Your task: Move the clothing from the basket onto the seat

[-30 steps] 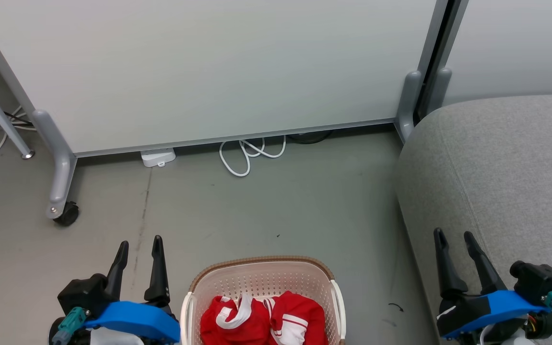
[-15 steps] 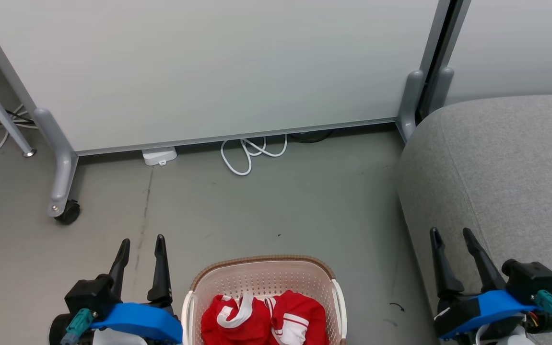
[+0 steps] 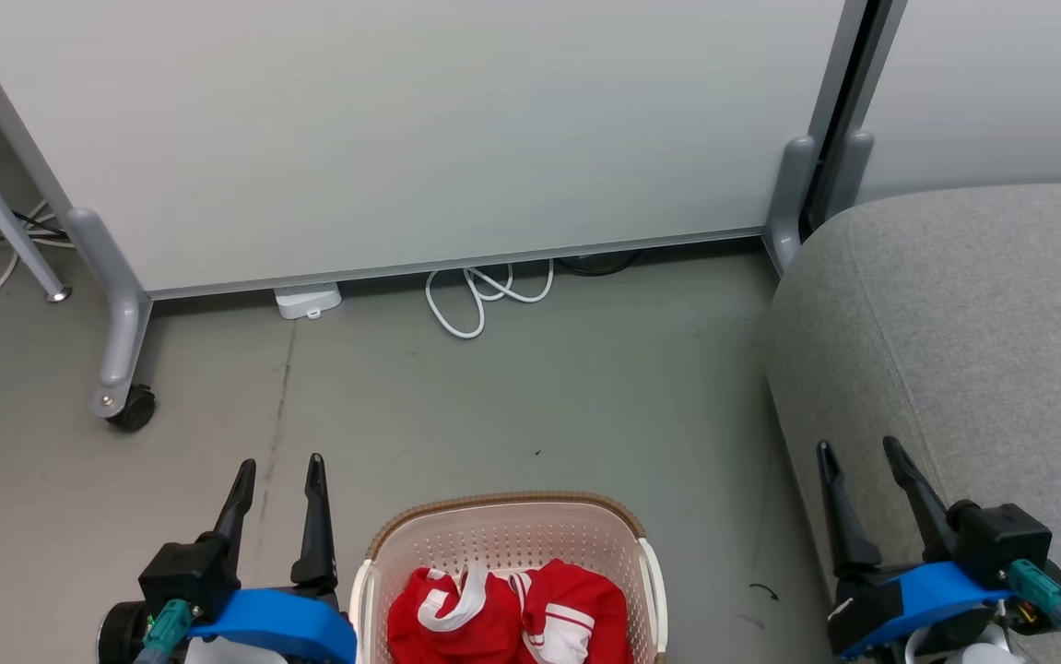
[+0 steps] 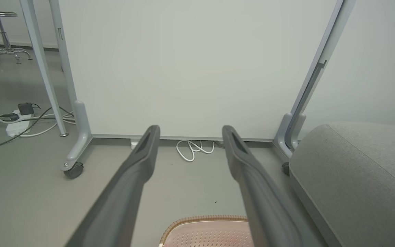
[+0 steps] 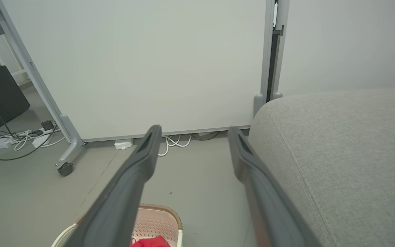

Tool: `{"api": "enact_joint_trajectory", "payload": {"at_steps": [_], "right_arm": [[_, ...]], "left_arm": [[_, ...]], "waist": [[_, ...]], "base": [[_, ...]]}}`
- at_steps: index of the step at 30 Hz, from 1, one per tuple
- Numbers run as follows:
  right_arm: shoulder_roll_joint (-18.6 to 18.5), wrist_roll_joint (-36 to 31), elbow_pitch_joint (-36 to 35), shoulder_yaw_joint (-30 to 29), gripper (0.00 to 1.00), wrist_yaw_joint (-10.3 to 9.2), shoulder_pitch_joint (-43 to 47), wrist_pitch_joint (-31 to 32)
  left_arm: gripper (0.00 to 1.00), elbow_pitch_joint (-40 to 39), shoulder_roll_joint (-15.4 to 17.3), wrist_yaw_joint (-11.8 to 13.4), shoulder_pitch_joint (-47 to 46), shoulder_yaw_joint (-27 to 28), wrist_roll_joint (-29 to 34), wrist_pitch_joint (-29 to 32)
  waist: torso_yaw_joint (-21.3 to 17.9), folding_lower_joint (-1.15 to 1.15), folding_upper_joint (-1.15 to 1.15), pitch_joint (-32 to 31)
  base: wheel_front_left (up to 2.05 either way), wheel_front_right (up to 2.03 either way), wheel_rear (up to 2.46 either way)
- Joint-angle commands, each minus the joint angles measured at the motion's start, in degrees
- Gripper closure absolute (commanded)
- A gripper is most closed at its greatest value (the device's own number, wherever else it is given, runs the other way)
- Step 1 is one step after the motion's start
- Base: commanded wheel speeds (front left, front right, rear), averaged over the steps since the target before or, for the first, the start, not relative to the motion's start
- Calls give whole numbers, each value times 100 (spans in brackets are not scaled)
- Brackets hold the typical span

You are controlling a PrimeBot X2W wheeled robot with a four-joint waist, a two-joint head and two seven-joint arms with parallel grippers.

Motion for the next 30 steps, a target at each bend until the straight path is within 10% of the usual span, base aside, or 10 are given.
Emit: {"api": "enact_joint_trajectory", "payload": {"at_steps": [1, 30], "right_arm": [[-38, -133, 6, 7, 0, 13, -83, -59], [-41, -580, 20, 58, 0, 9, -89, -212]], "left_arm": [[0, 10, -4, -26, -61, 13, 127, -53], [0, 49, -81, -86, -31, 102, 753, -178]], "waist": [[3, 0, 0, -3], [-6, 0, 0, 49]], "base": [[0, 0, 0], [0, 0, 0]]}}
